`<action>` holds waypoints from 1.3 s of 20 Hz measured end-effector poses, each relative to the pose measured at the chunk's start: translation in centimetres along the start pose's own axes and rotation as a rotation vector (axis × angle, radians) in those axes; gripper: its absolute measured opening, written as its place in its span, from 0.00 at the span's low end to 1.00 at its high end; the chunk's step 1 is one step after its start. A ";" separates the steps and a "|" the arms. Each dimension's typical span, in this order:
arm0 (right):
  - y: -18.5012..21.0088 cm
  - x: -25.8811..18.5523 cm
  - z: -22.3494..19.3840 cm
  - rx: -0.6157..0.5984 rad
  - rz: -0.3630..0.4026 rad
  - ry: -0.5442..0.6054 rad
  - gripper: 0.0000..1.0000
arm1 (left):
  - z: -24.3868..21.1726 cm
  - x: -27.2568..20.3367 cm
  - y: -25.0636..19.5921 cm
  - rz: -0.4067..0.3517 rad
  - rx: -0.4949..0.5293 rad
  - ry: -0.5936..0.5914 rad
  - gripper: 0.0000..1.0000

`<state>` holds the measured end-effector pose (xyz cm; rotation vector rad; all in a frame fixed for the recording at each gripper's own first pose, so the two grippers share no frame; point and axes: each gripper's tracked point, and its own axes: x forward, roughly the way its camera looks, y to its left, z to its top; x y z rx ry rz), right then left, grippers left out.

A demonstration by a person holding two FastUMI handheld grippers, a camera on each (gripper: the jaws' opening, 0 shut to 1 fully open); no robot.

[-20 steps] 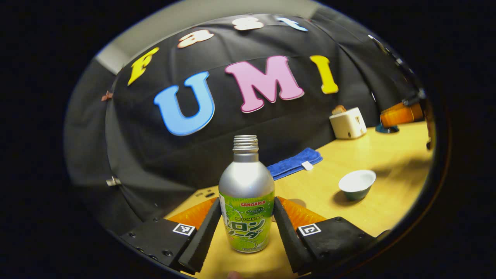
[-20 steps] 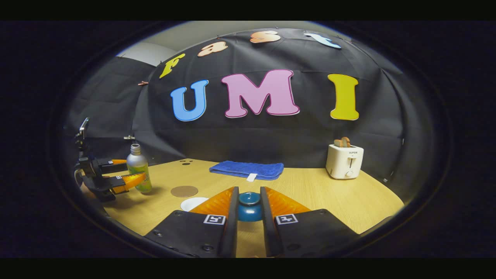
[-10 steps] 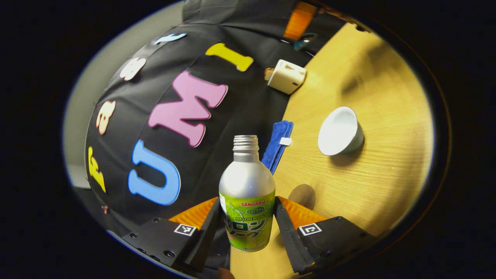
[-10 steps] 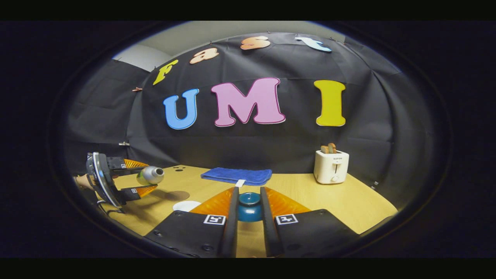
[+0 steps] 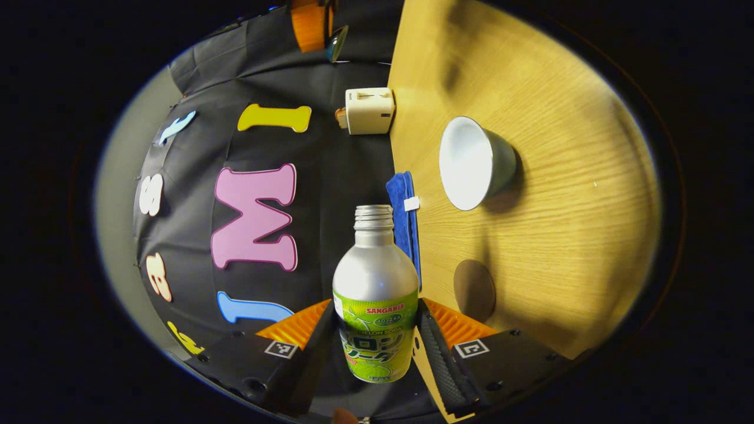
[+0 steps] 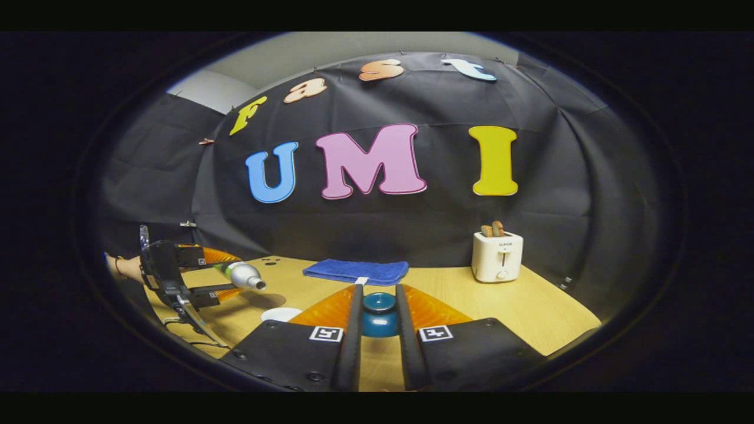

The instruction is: Open the teacup lid with one hand, grasp the water bottle and pour water into the teacup with the other hand; after pouring, place the water bottle on the coaster and then close the teacup lid.

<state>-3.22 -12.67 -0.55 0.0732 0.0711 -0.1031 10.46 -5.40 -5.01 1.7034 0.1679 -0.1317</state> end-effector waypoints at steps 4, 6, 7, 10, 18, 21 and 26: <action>0.2 0.0 -0.1 -0.002 0.008 0.008 0.32 | 0.1 0.6 -0.3 -0.009 0.056 -0.007 0.81; 0.2 -0.1 -0.2 -0.004 0.009 0.010 0.32 | 0.4 0.8 -0.1 -0.004 0.100 -0.010 0.81; 0.3 -0.1 -0.1 -0.003 0.011 0.010 0.32 | 0.5 0.9 0.2 0.000 0.125 -0.013 0.81; 0.3 0.0 -0.1 -0.003 0.012 0.011 0.31 | 0.8 1.2 0.1 -0.012 0.182 -0.023 0.82; -0.4 -0.1 -0.4 0.003 0.001 0.019 0.31 | 0.5 1.6 0.7 -0.023 0.305 -0.034 0.82; -0.3 -0.1 -0.3 0.003 0.002 0.018 0.30 | 0.4 1.6 0.9 -0.020 0.331 -0.035 0.82; -0.1 -0.1 -0.5 0.004 0.009 0.022 0.31 | 0.0 1.8 2.2 0.016 0.410 -0.036 0.82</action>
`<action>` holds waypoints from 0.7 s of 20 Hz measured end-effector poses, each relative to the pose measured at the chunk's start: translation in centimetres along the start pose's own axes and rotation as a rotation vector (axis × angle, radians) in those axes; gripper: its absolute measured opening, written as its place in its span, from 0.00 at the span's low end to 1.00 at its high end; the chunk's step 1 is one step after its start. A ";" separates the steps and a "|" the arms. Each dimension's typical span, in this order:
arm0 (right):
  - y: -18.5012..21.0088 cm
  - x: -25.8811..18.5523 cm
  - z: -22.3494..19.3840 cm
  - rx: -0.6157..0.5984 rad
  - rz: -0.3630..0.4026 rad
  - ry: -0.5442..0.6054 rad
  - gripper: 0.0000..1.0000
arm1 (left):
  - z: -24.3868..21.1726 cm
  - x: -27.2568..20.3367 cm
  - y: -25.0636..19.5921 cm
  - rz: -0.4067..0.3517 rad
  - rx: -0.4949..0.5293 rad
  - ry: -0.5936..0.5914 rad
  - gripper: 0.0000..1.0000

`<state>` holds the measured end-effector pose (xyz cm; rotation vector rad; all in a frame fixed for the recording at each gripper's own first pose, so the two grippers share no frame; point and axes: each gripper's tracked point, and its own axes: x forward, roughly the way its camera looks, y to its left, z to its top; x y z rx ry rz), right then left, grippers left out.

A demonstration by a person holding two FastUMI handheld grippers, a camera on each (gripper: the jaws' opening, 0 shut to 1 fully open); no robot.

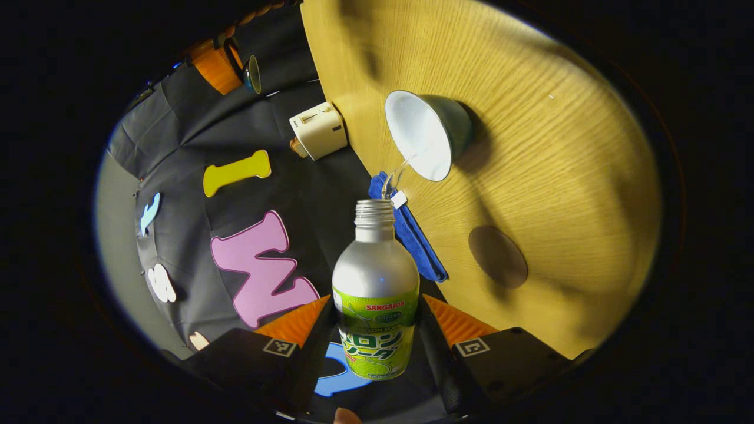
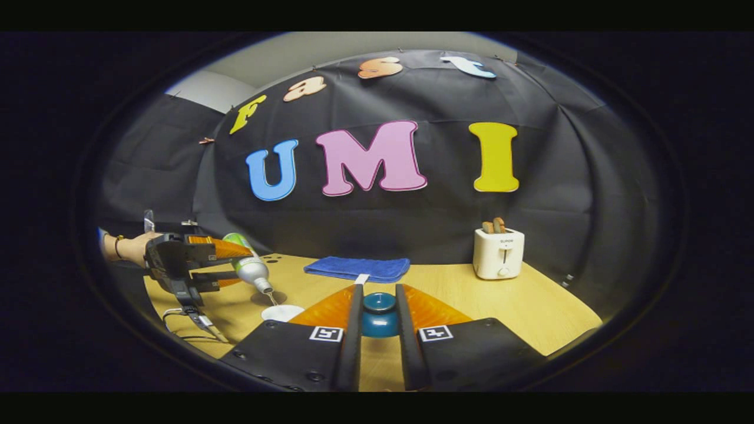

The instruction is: Open the teacup lid with one hand, grasp the water bottle and pour water into the teacup with the other hand; after pouring, place the water bottle on the coaster and then close the teacup lid.

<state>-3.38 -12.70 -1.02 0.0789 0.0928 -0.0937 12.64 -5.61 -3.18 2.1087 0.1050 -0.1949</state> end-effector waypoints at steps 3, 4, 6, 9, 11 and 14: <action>0.1 0.0 0.1 0.000 0.005 -0.002 0.32 | -0.2 0.0 0.8 0.029 0.068 -0.007 0.83; 0.2 -0.1 0.2 -0.001 0.005 -0.004 0.32 | -0.1 0.0 0.9 0.035 0.094 -0.007 0.83; 0.2 -0.2 0.3 -0.001 0.005 -0.008 0.37 | -0.1 -0.1 1.4 0.043 0.146 -0.010 0.82; -0.1 -0.2 0.4 0.003 0.002 -0.008 0.32 | -0.3 0.1 2.0 0.056 0.210 -0.023 0.82; -0.2 -0.2 0.4 0.003 0.002 -0.009 0.27 | -0.2 0.4 2.5 0.077 0.258 -0.036 0.82; 0.0 -0.2 0.5 0.005 0.004 -0.010 0.37 | 0.3 0.2 2.8 0.114 0.322 -0.053 0.82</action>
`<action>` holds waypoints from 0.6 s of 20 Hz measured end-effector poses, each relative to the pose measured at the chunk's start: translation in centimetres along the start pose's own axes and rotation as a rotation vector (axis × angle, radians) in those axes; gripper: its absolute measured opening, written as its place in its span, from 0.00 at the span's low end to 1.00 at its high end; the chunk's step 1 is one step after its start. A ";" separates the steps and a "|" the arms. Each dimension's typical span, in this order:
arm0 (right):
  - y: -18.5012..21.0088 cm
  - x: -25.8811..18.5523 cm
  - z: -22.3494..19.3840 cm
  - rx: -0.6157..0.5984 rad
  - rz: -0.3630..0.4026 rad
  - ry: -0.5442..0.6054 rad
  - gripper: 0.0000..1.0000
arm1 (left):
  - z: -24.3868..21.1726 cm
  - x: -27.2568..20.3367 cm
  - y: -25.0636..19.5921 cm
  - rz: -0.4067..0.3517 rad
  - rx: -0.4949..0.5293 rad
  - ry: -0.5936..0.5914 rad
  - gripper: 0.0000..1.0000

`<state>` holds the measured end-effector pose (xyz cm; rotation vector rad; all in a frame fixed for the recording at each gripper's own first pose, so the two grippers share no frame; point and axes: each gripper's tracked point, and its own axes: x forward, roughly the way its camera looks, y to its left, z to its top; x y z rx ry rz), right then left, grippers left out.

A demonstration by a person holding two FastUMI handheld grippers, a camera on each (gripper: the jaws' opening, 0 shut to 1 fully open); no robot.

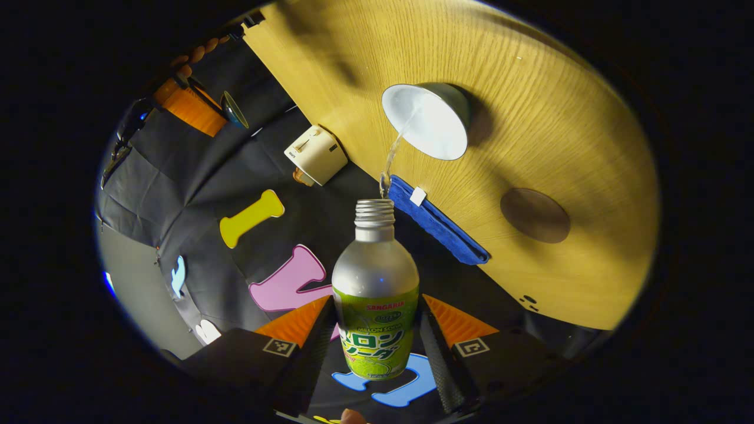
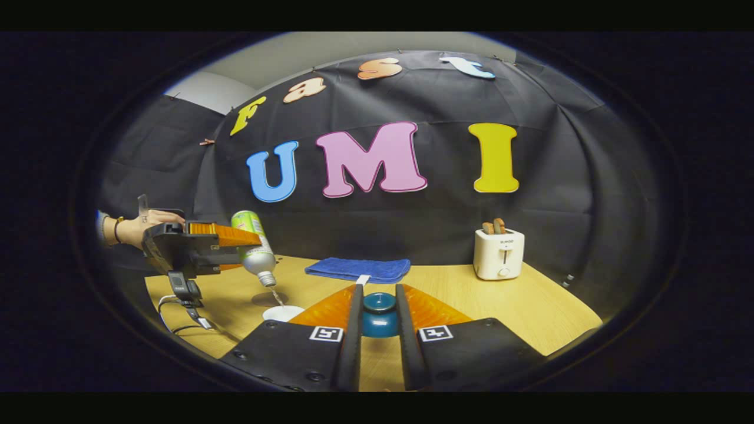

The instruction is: Open the teacup lid with one hand, grasp the water bottle and pour water into the teacup with the other hand; after pouring, place the water bottle on the coaster and then close the teacup lid.

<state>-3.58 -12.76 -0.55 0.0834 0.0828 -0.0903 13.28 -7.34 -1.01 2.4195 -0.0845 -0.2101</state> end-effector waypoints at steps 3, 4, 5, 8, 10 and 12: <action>0.1 -0.1 0.1 -0.001 0.003 -0.003 0.37 | 0.4 -0.1 0.4 0.033 0.043 -0.022 0.82; 0.0 -0.1 0.1 0.000 0.003 -0.005 0.37 | 0.6 -0.3 0.3 0.040 0.059 -0.027 0.82; 0.0 -0.1 0.2 0.002 0.004 -0.008 0.37 | 0.6 -0.5 0.3 0.043 0.077 -0.029 0.82; 0.0 -0.2 0.5 0.007 0.006 -0.019 0.36 | 1.1 -0.4 0.6 0.056 0.094 -0.035 0.83; 0.0 -0.2 0.4 0.008 0.005 -0.015 0.32 | 1.2 -0.5 0.5 0.057 0.097 -0.039 0.83; 0.1 -0.1 0.3 0.009 0.007 -0.009 0.36 | 1.3 -0.6 0.5 0.060 0.099 -0.042 0.82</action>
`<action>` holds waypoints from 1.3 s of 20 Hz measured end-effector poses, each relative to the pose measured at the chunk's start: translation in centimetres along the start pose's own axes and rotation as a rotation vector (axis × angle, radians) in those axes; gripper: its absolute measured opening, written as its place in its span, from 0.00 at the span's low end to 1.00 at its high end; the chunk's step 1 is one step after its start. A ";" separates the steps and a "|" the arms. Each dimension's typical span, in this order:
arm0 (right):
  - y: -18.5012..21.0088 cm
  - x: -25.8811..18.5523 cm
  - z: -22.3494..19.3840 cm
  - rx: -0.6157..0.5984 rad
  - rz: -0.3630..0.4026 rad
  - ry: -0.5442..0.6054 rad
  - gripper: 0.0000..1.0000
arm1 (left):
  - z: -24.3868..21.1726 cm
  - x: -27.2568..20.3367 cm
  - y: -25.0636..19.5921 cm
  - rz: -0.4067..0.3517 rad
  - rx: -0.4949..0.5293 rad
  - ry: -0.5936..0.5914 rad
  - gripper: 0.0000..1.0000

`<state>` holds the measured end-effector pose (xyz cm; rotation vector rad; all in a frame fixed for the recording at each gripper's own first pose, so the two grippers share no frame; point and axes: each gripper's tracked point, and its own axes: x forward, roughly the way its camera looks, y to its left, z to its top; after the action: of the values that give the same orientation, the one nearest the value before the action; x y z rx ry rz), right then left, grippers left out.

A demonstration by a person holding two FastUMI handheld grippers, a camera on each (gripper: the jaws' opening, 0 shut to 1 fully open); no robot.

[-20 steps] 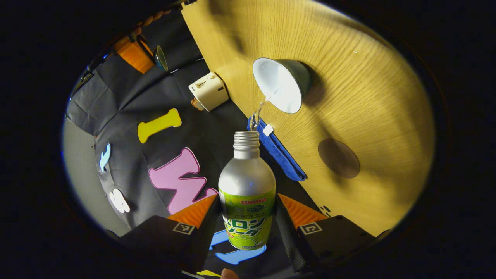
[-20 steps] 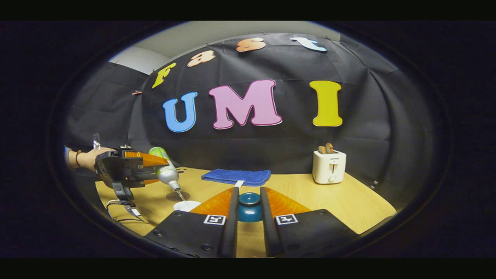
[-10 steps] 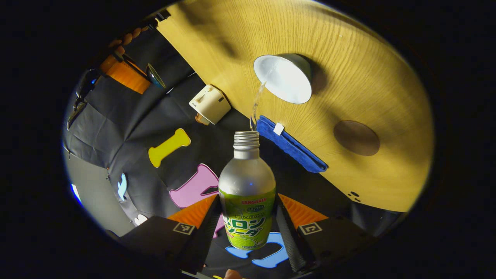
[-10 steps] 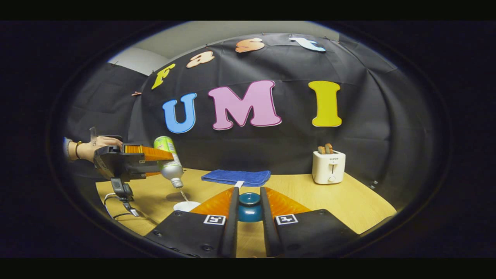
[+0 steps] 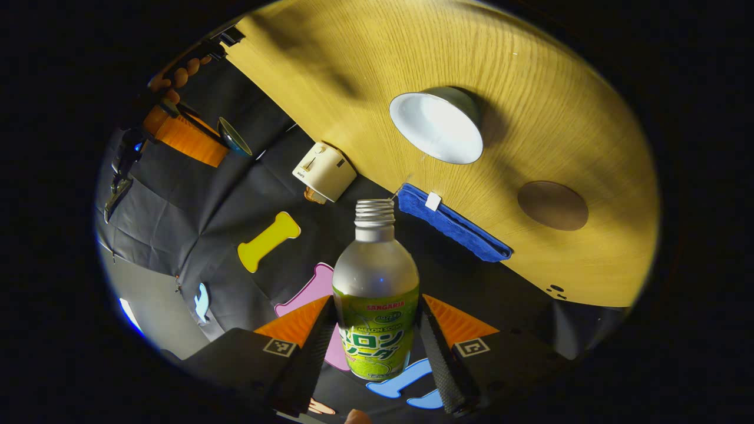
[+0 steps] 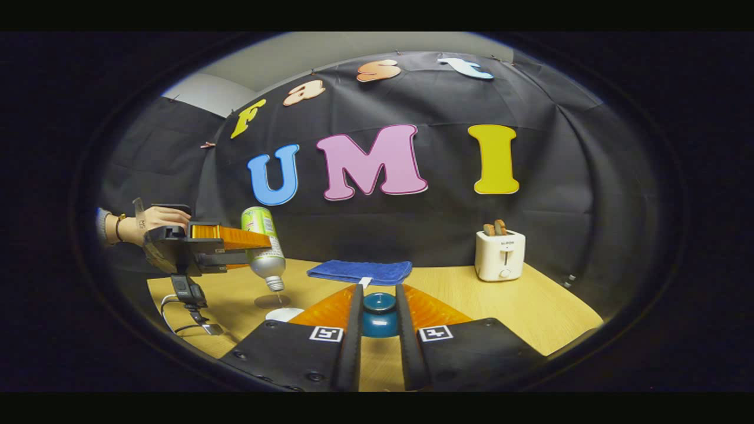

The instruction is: Open the teacup lid with one hand, grasp the water bottle and pour water into the teacup with the other hand; after pouring, place the water bottle on the coaster and then close the teacup lid.

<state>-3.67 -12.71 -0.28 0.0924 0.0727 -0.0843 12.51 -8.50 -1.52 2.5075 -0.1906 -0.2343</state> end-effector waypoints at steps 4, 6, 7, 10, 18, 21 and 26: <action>0.2 0.1 -0.2 0.000 0.007 0.005 0.32 | -0.1 0.2 -0.4 -0.026 -0.085 0.012 0.82; 0.2 0.1 -0.3 0.000 0.006 0.008 0.32 | 0.3 0.4 -1.0 -0.053 -0.203 0.014 0.82; 0.2 0.1 -0.3 0.000 0.004 0.011 0.32 | 0.9 0.3 -1.6 -0.058 -0.284 0.007 0.82; 0.0 0.3 -0.6 0.002 -0.002 0.018 0.32 | 3.6 -1.1 -3.7 -0.100 -0.624 -0.016 0.82; 0.8 0.4 -0.8 -0.009 0.002 0.025 0.37 | 2.6 -0.6 -4.9 -0.056 -1.540 0.107 0.80; 0.8 0.3 -0.7 -0.014 0.003 0.025 0.36 | -0.3 0.3 -4.5 0.048 -1.992 0.109 0.80; 0.6 0.2 -0.5 -0.011 0.001 0.018 0.36 | -1.3 -0.8 -5.1 0.153 -2.514 0.087 0.80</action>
<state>-3.43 -12.07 -0.72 0.0823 0.0911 -0.0826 12.44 -3.48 -3.34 0.0007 0.0346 -0.0934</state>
